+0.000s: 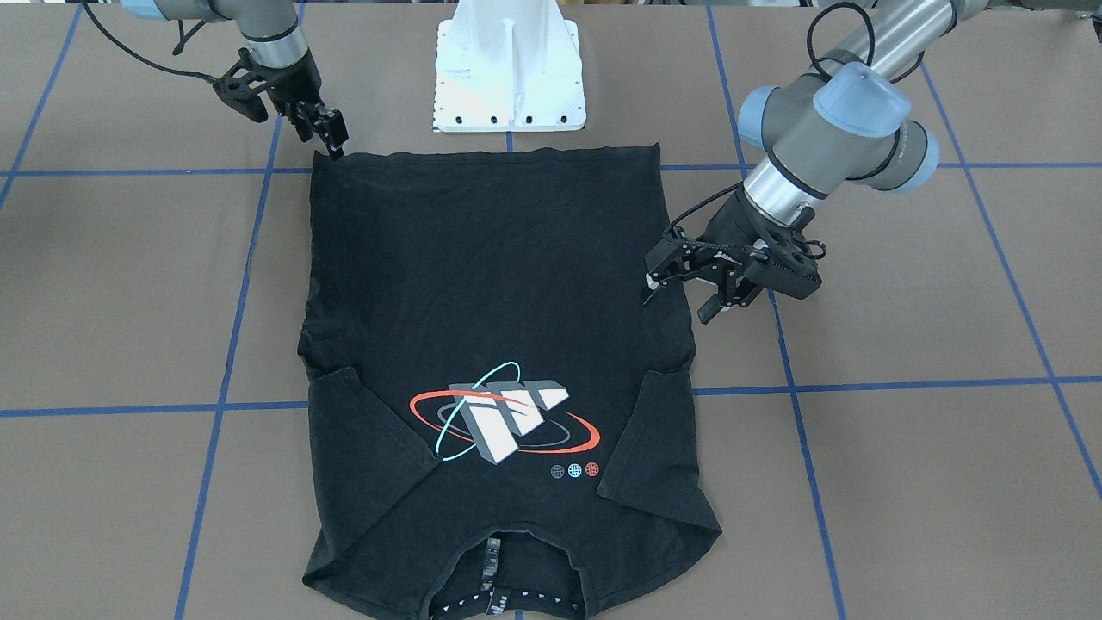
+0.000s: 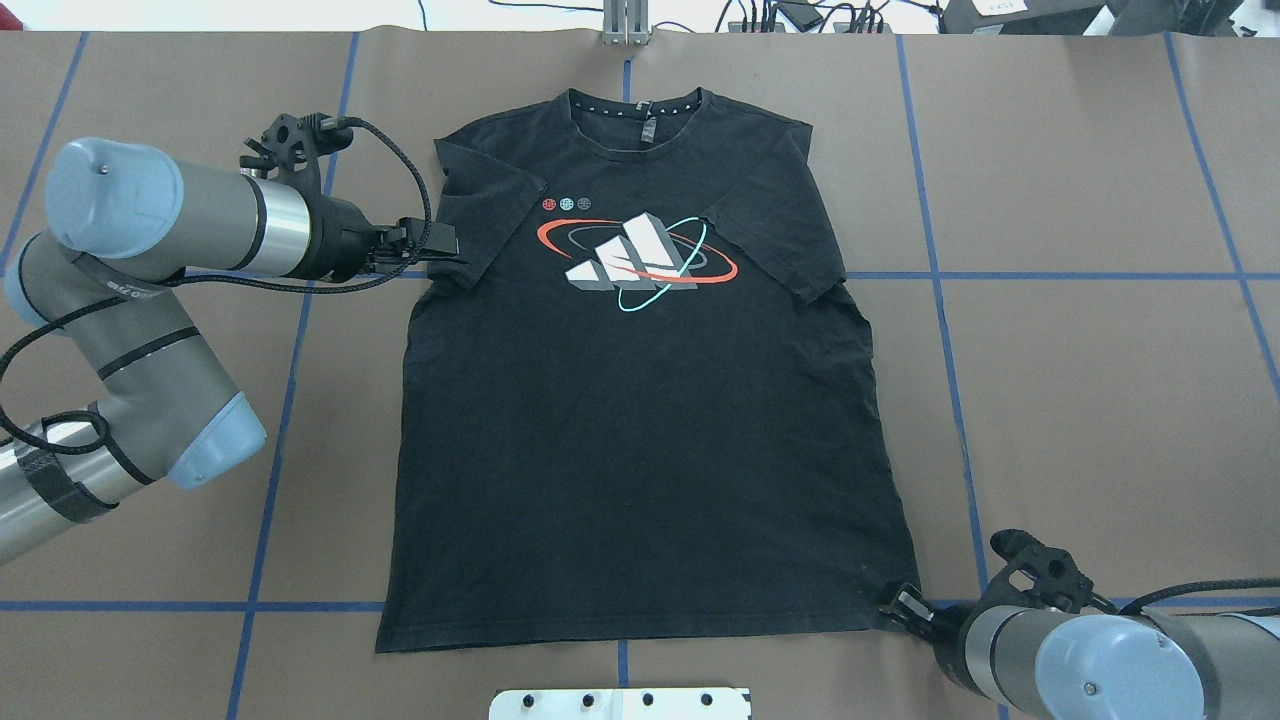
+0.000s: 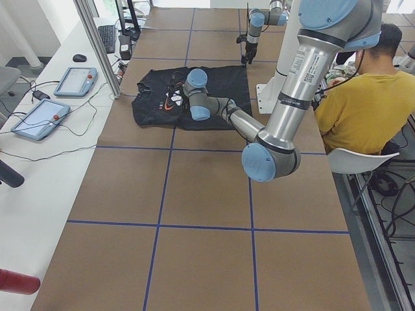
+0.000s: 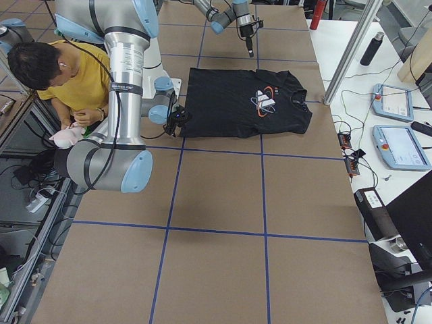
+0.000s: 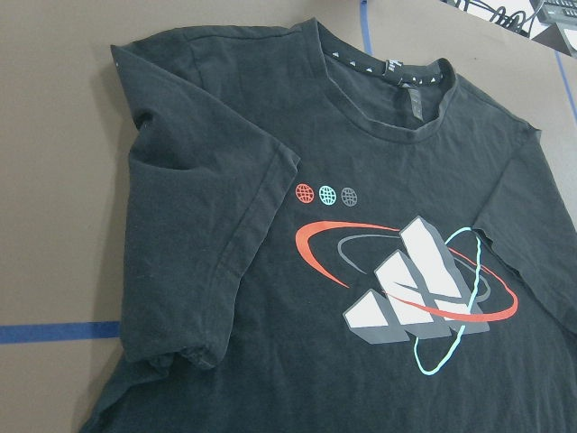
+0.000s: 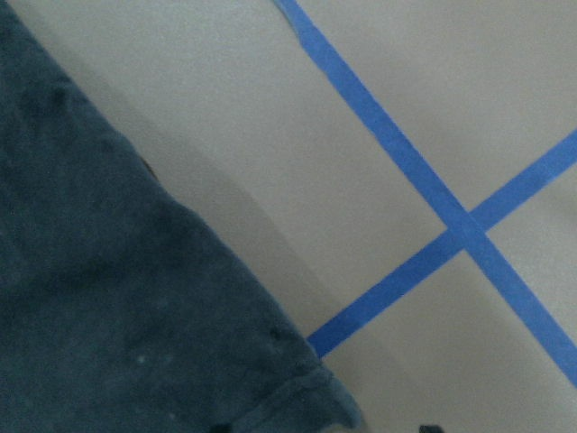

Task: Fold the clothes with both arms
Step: 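Move the right gripper to the hem corner nearest the robot while the left gripper withdraws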

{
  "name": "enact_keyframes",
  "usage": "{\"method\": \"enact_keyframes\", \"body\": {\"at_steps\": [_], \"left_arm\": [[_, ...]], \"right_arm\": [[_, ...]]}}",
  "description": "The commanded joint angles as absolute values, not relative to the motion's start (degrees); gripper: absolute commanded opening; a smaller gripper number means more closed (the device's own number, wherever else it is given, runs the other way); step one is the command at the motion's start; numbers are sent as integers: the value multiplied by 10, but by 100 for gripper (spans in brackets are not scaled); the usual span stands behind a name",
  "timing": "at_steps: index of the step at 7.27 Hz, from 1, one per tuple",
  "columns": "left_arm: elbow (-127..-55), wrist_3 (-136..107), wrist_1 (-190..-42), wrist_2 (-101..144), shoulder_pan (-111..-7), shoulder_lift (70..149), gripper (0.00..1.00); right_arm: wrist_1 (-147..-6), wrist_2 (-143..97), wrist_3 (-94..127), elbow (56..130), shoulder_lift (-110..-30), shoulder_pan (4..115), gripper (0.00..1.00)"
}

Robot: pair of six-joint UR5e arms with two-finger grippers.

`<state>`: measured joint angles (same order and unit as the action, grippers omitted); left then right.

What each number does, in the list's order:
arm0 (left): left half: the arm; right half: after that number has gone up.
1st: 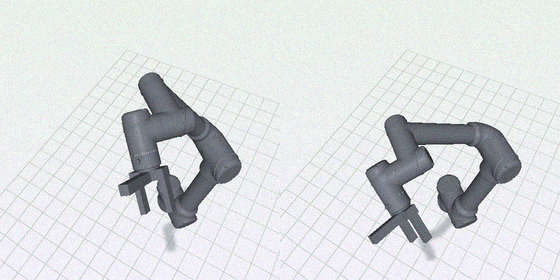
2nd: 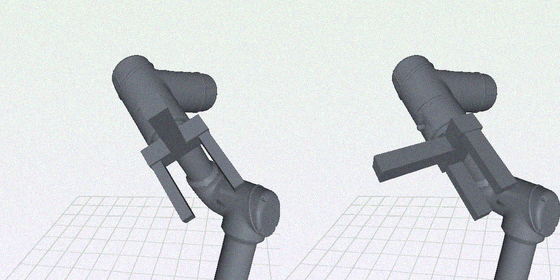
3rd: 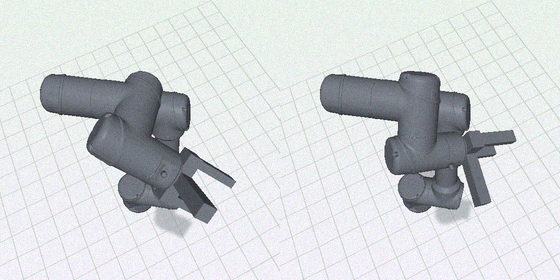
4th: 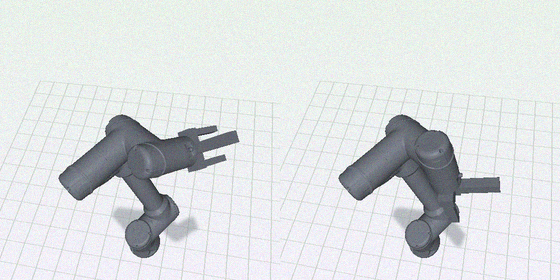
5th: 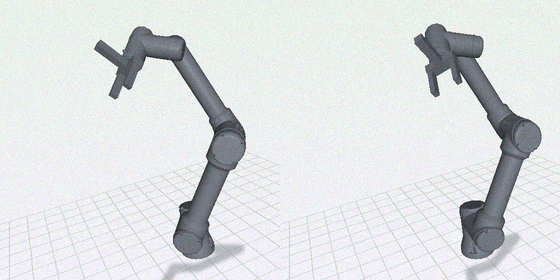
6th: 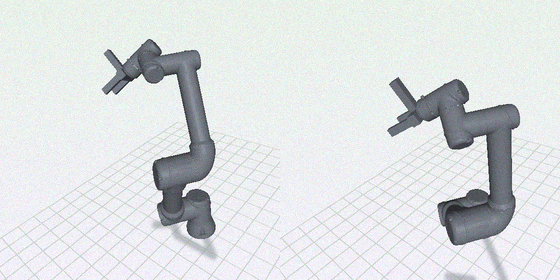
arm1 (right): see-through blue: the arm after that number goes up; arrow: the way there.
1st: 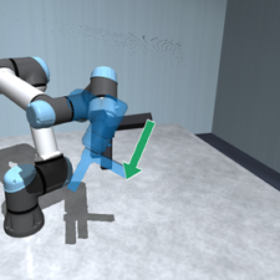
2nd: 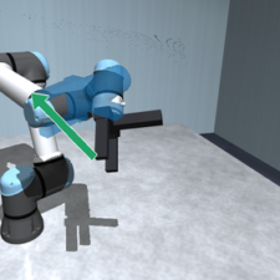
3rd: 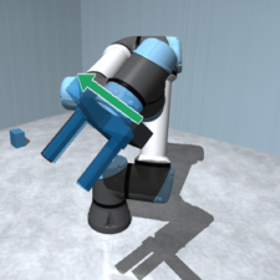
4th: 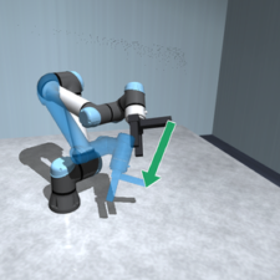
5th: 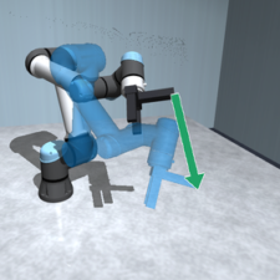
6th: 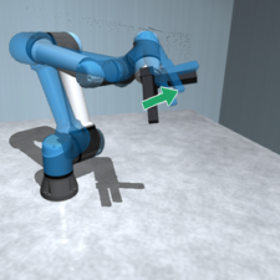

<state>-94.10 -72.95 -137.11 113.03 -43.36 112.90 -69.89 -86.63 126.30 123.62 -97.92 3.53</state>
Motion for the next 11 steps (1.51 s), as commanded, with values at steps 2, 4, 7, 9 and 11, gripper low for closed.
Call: {"method": "enact_keyframes", "body": {"at_steps": [2,4,7,9,11], "left_arm": [[-940,-729,-1371,1130,-433,1129,100],[-939,-729,-1371,1130,-432,1129,100],[-938,-729,-1371,1130,-432,1128,100],[-938,-729,-1371,1130,-432,1128,100],[-940,-729,-1371,1130,-432,1128,100]], "right_arm": [[-700,-859,1262,1225,-979,35,74],[-700,-857,1262,1220,-979,35,63],[-699,-857,1267,1223,-979,34,11],[-699,-857,1267,1226,-979,33,12],[-700,-859,1267,1246,-981,35,0]]}}
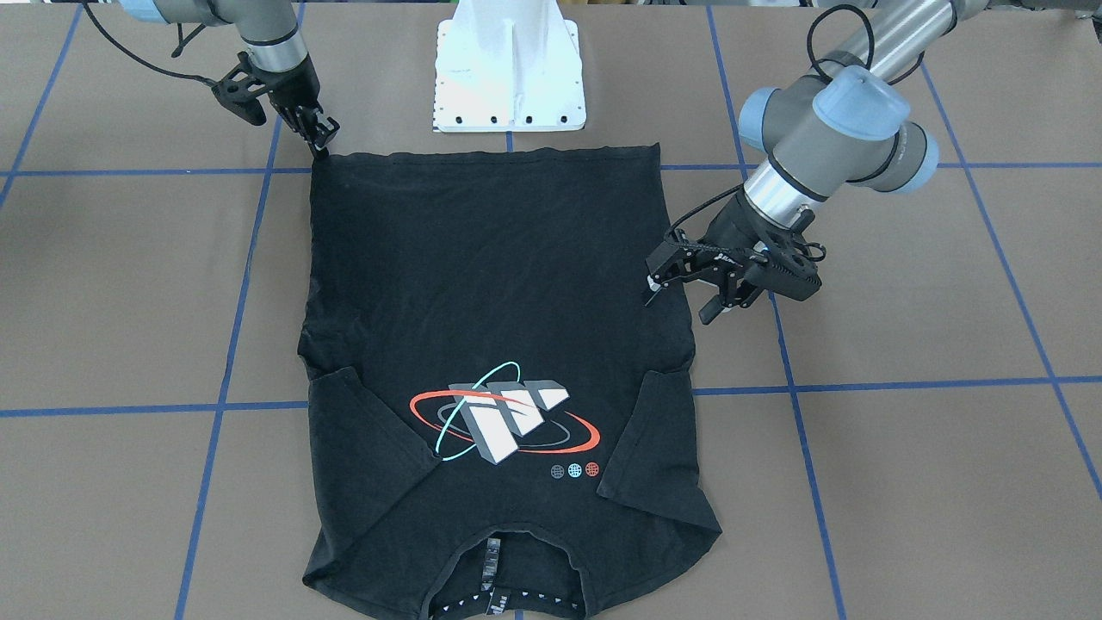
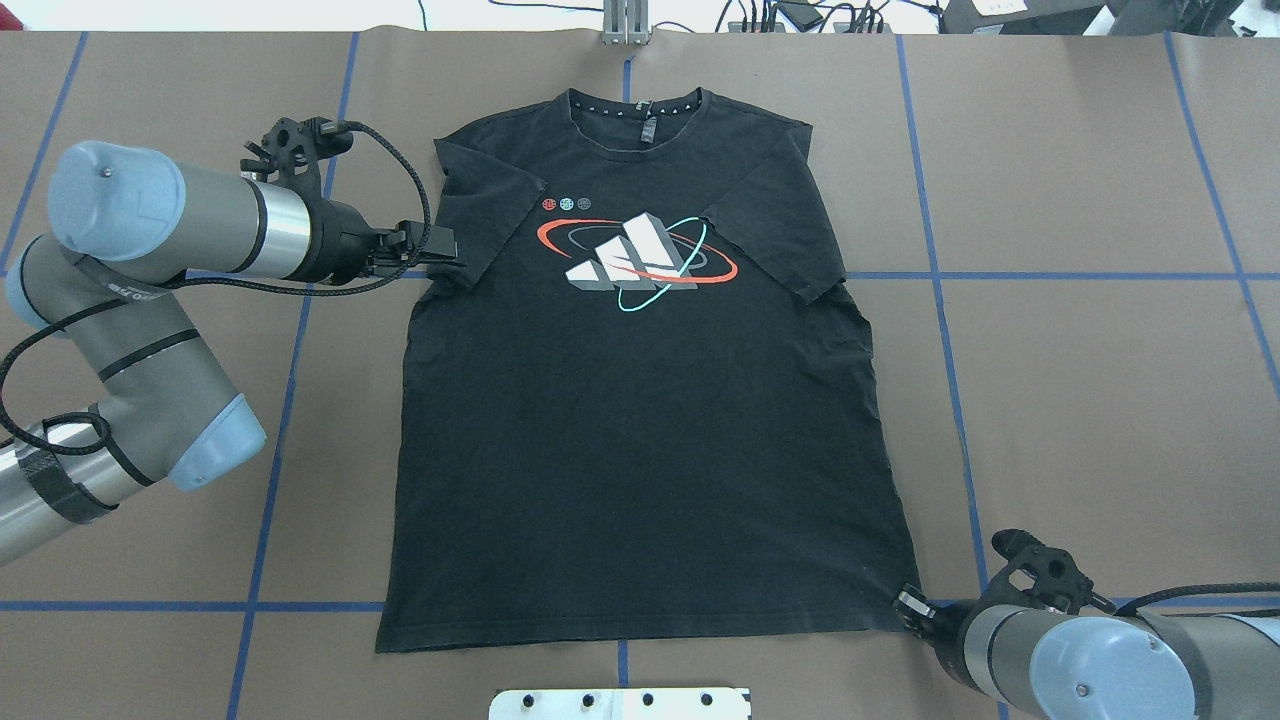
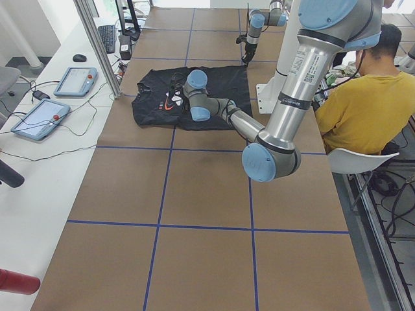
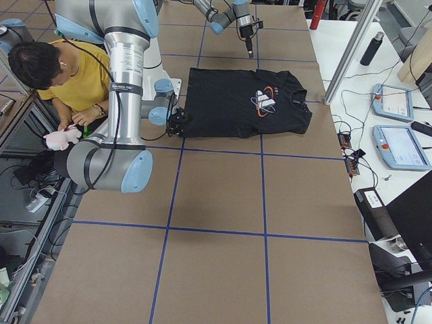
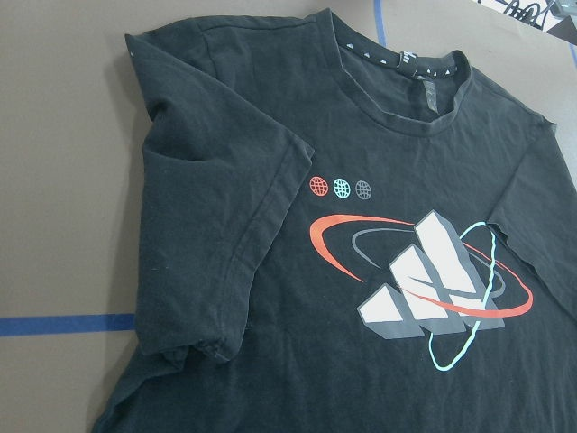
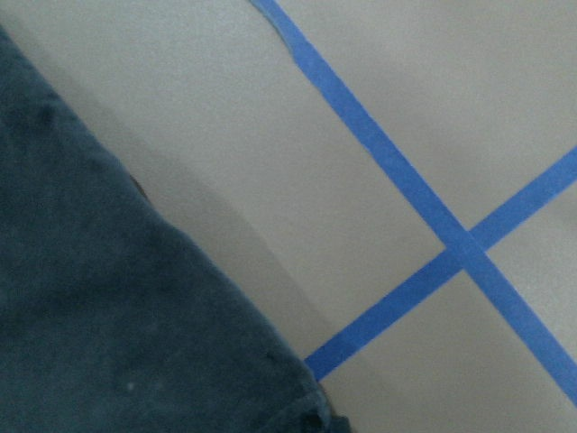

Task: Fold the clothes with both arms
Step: 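Move the right gripper to the hem corner nearest the robot while the left gripper withdraws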

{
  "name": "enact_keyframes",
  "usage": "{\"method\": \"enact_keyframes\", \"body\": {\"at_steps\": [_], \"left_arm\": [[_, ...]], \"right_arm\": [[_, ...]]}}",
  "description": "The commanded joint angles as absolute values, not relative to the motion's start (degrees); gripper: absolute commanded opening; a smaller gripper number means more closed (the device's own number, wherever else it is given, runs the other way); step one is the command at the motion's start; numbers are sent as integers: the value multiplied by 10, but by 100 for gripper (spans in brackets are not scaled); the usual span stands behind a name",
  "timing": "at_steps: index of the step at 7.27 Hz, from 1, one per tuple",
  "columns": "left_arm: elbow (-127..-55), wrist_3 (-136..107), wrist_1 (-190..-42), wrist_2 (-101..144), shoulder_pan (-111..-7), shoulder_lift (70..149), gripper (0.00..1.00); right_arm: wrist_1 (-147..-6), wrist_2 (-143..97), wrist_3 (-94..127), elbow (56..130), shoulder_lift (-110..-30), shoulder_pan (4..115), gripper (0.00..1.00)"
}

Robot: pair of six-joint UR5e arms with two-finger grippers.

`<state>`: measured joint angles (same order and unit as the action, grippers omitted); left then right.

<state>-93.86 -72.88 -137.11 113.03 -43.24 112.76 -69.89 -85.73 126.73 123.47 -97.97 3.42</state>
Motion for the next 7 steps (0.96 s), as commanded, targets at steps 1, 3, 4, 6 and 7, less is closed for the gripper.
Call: {"method": "enact_keyframes", "body": {"at_steps": [1,3,4,6,7], "left_arm": [[-947,-735,-1371,1131,-432,1128,100],[-1081,-796,-1372,1122,-391,1016,100],[-1145,-855,-1372,1103,-356,959,100],[-1193,-919,-1372,1098,-308,883,100],[-1198,-949,-1371,1096,-279,856,100]], "right_arm": [[-699,-858,1268,1250,-984,36,0],[-700,-865,1269,1288,-990,38,0],[-700,-865,1269,1305,-991,39,0],[-701,-866,1269,1316,-993,57,0],[-701,-866,1267,1316,-998,62,0]]}}
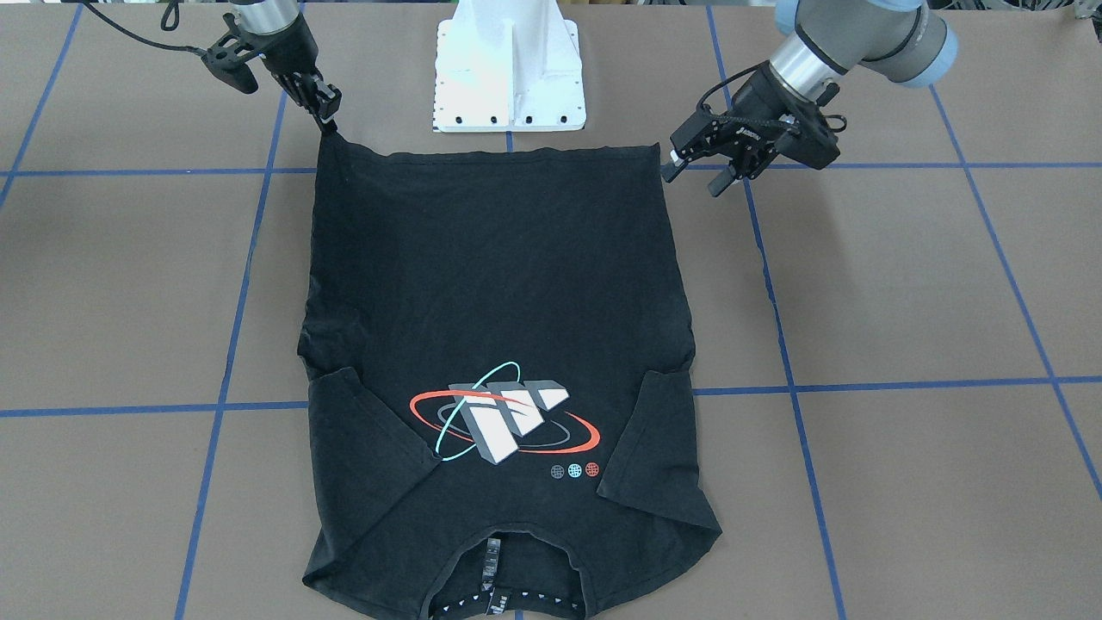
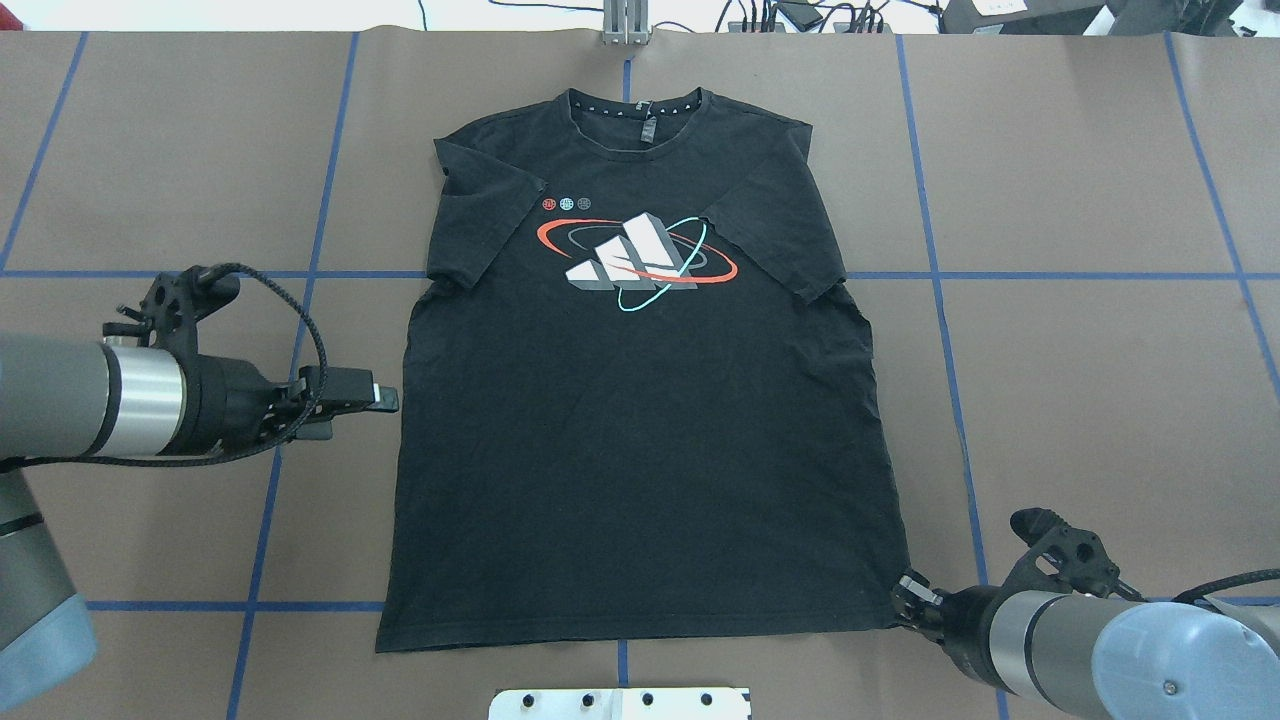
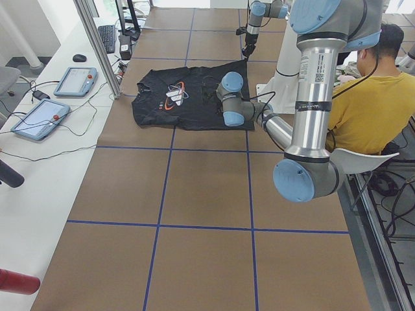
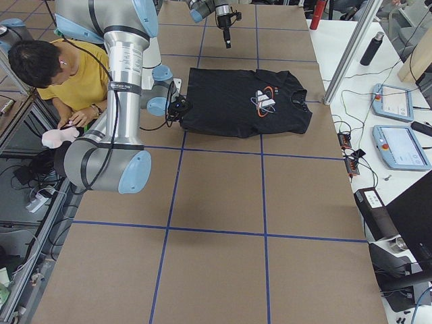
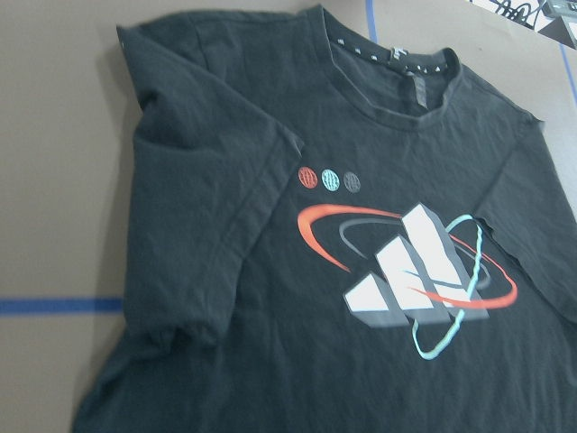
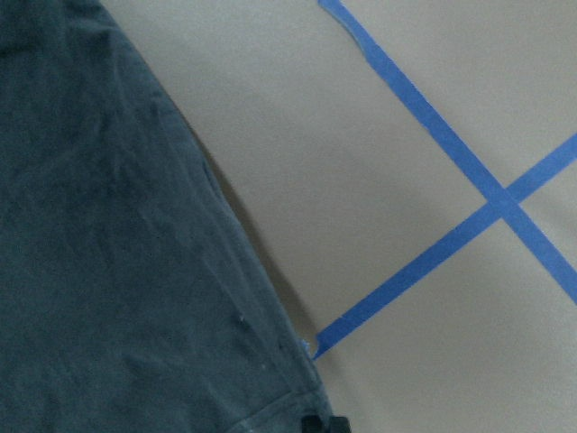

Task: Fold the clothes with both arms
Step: 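Move the right gripper to the hem corner nearest the robot while the left gripper withdraws, then grasp both hem corners nearest the robot with the left and right grippers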

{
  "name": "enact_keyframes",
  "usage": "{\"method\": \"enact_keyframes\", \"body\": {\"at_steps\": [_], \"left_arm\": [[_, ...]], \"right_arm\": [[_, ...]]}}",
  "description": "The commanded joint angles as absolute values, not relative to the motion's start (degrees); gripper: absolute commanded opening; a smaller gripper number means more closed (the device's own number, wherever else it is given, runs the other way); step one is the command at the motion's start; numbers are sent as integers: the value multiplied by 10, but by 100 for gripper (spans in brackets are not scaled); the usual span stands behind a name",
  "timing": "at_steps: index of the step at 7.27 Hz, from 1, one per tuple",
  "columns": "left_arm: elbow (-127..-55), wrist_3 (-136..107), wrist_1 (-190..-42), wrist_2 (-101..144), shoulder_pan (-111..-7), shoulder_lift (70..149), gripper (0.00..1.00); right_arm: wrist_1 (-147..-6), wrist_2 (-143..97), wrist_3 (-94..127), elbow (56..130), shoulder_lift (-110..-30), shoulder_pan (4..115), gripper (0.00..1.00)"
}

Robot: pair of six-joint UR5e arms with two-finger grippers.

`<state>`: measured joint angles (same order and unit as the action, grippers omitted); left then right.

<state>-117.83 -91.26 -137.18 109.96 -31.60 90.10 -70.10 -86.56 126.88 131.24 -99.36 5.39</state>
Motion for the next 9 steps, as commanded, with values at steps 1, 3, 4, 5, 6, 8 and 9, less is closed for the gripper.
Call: {"method": "enact_keyframes", "body": {"at_steps": [1,3,4,5,6,8,9], "left_arm": [[-1201,-974,-1372,1054,-222,828,99],[-1214,-1044,-1370,991,-144,825,99],[-1212,-1046,-1369,965,-142,825,99],[-1208,-1046,-1362,964,-141,825,99],[-1205,-1046,-1361,962,-121,827,99],[-1202,-1045,-1337,930,-88,824,99],[-1193,-1046,-1330,931,-77,835,99]], "right_arm": [[-703,-869,1262,1316,-1003,83,0],[-701,-923,1261,1317,-1001,125,0],[-702,-925,1261,1324,-998,138,0],[-706,-933,1260,1322,-1000,145,0],[-706,-960,1260,1322,-997,161,0],[-706,-987,1260,1321,-997,173,0],[-707,-992,1260,1320,-997,173,0]]}}
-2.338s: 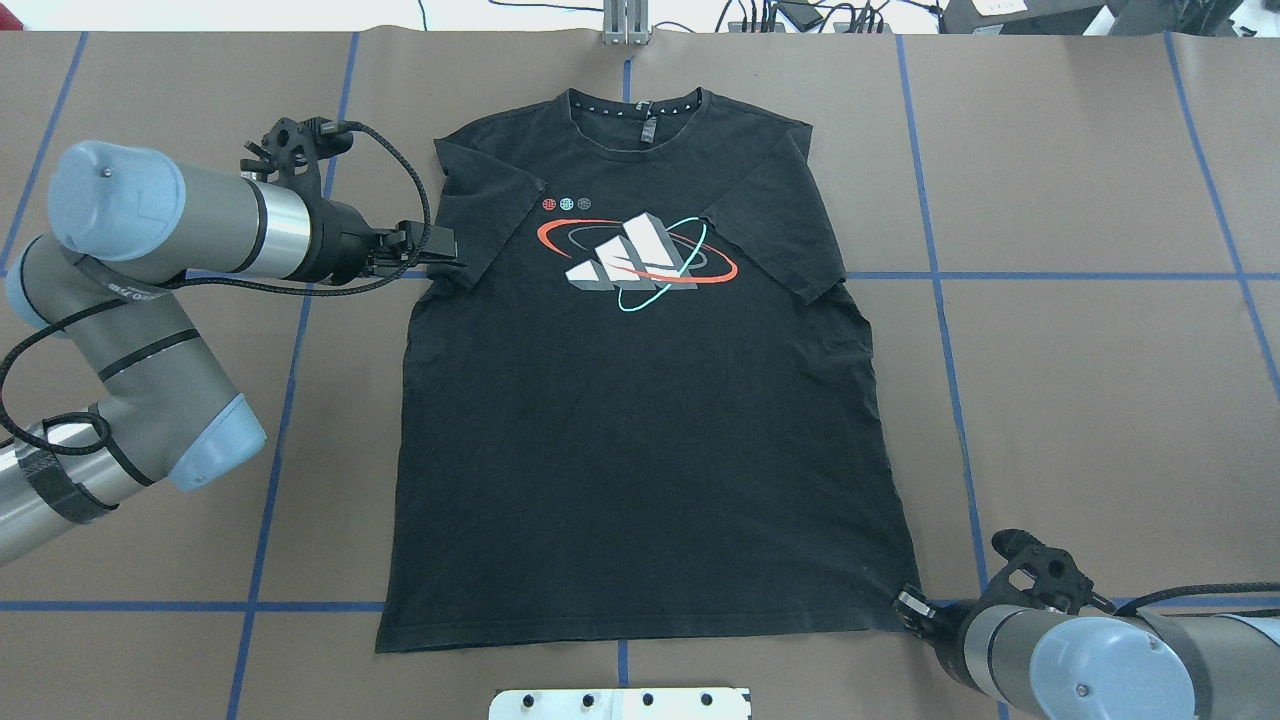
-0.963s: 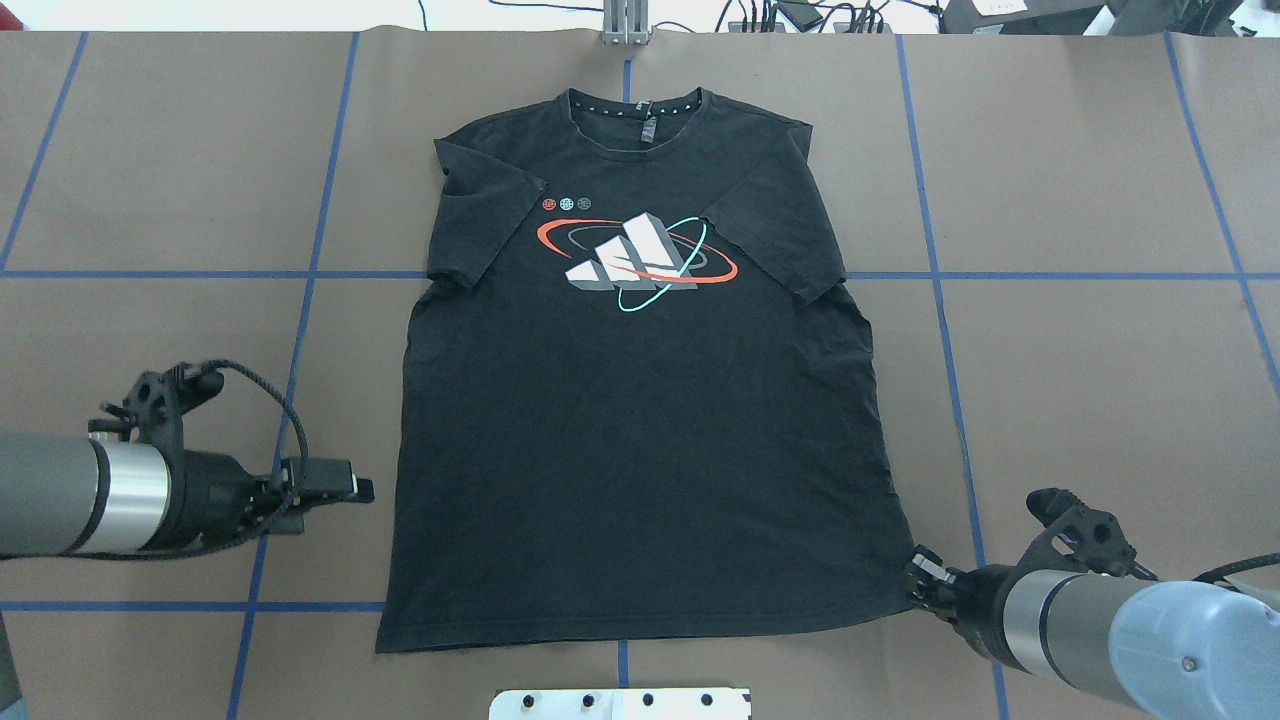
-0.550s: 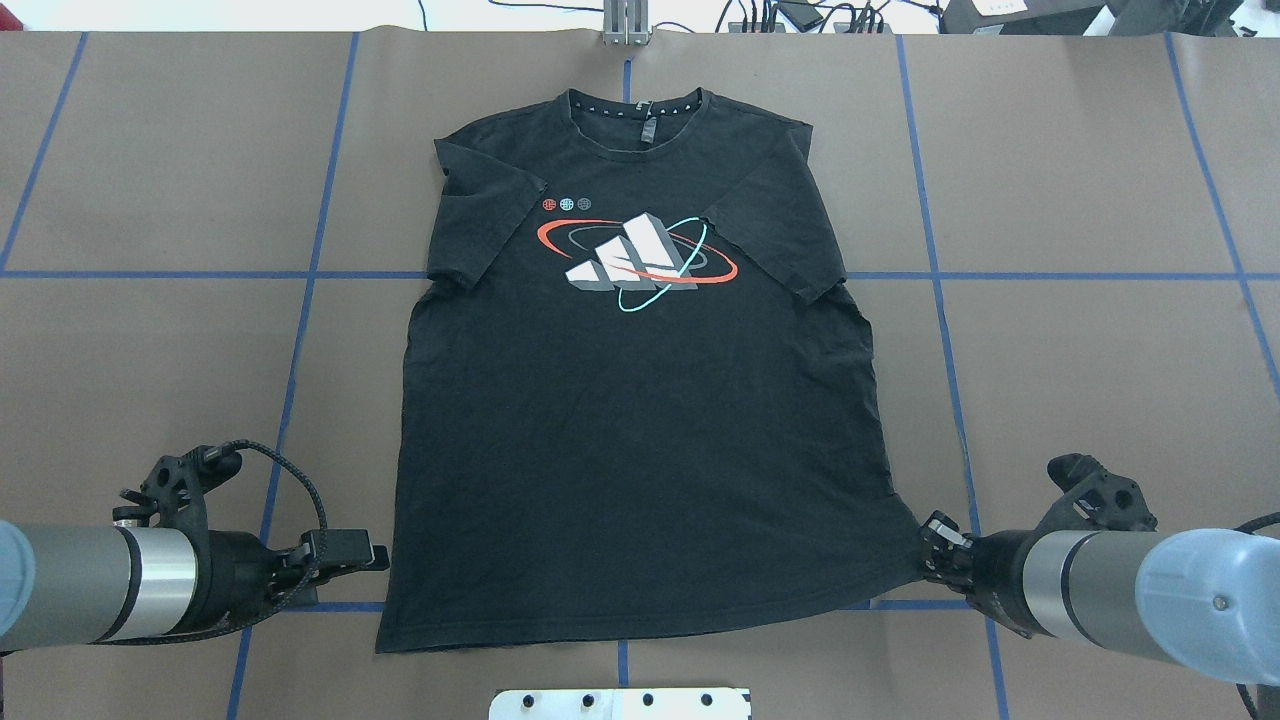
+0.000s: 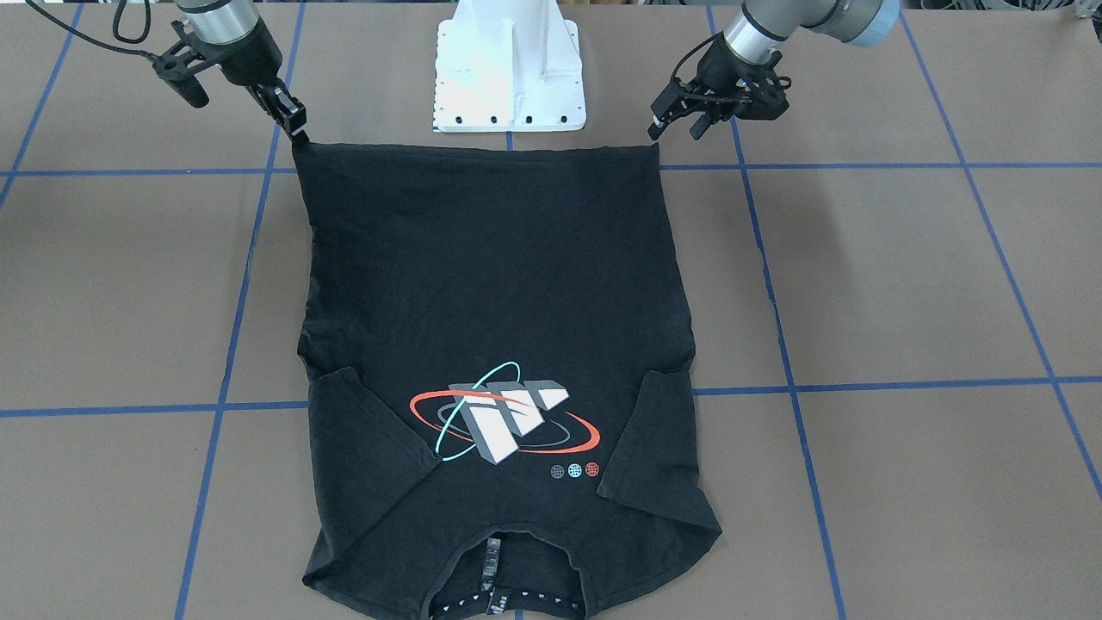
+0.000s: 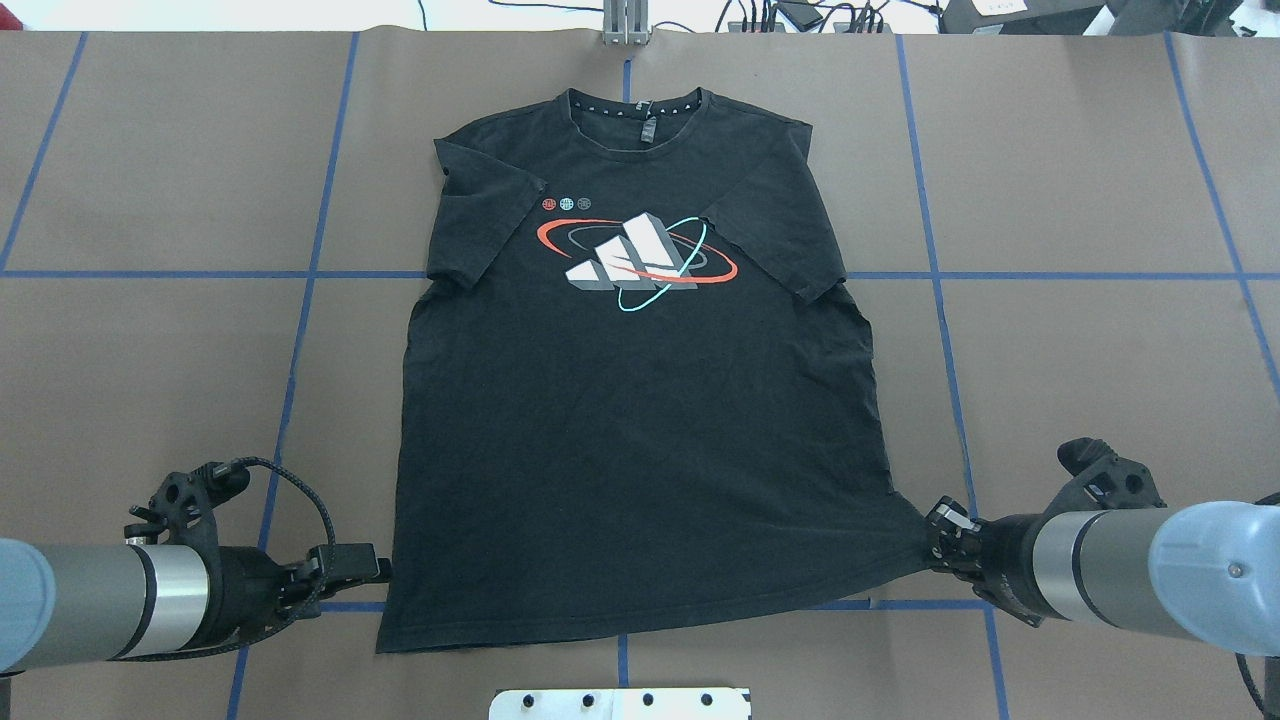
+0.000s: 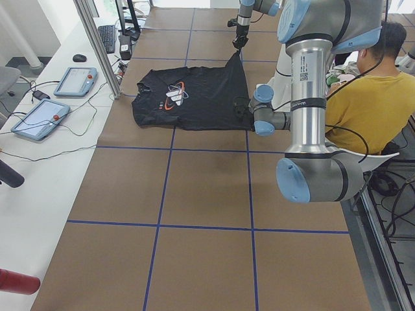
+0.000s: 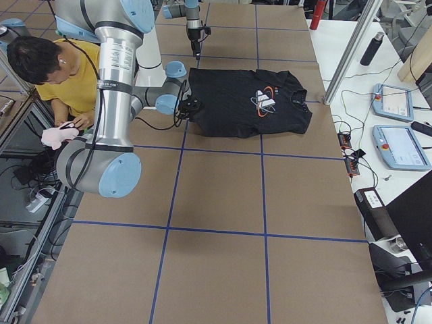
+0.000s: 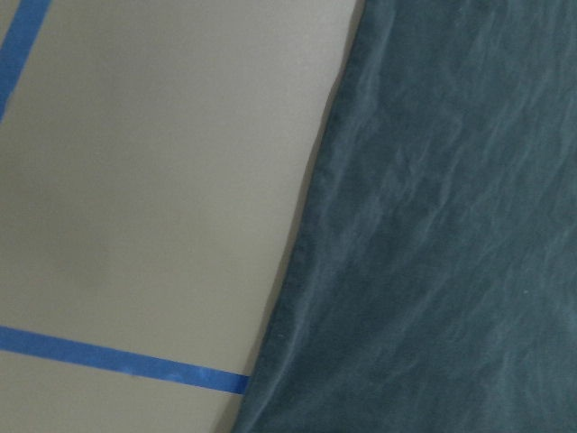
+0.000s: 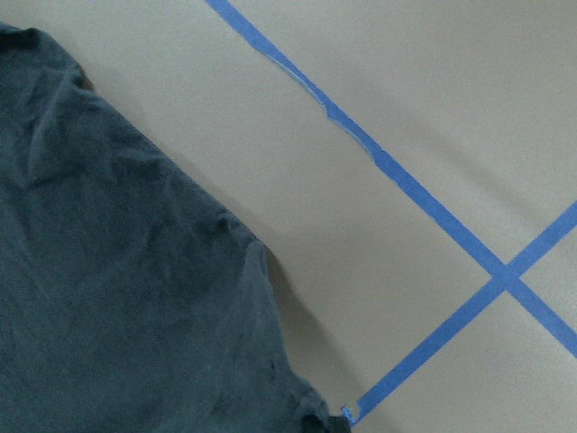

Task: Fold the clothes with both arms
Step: 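Grasp both hem corners nearest the robot with the left and right grippers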

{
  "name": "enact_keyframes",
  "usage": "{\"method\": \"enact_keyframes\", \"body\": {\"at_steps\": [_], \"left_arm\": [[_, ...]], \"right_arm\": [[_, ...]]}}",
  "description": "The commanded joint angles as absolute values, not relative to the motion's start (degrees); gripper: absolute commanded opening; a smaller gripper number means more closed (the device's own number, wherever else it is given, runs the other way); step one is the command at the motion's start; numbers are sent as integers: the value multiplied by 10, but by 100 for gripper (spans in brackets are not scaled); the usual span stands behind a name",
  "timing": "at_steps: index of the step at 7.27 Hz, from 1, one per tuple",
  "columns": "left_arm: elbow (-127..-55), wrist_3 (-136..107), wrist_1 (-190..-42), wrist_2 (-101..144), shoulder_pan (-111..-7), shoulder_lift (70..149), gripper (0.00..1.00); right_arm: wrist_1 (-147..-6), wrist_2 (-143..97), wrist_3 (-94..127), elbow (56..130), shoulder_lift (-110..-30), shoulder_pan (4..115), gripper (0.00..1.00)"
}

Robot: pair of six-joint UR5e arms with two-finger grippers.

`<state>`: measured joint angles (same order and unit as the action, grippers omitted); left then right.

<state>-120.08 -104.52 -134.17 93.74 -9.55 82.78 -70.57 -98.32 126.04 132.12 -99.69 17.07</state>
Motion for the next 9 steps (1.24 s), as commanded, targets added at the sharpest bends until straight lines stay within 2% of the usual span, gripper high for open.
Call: {"method": "enact_keyframes", "body": {"at_steps": [1,4,9], "left_arm": [[-1175,-1045,-1329,933,-76,859,91],[-1152,-1046,-1329,931,-75,878,74],[-1143,-1046,-1329,932,-75,875,66]], "right_arm": [[-706,-995,1260,1321,-996,173,0],[-705,-996,1260,1321,-996,174,0],[-704,-996,1260,1320,-991,173,0]]}}
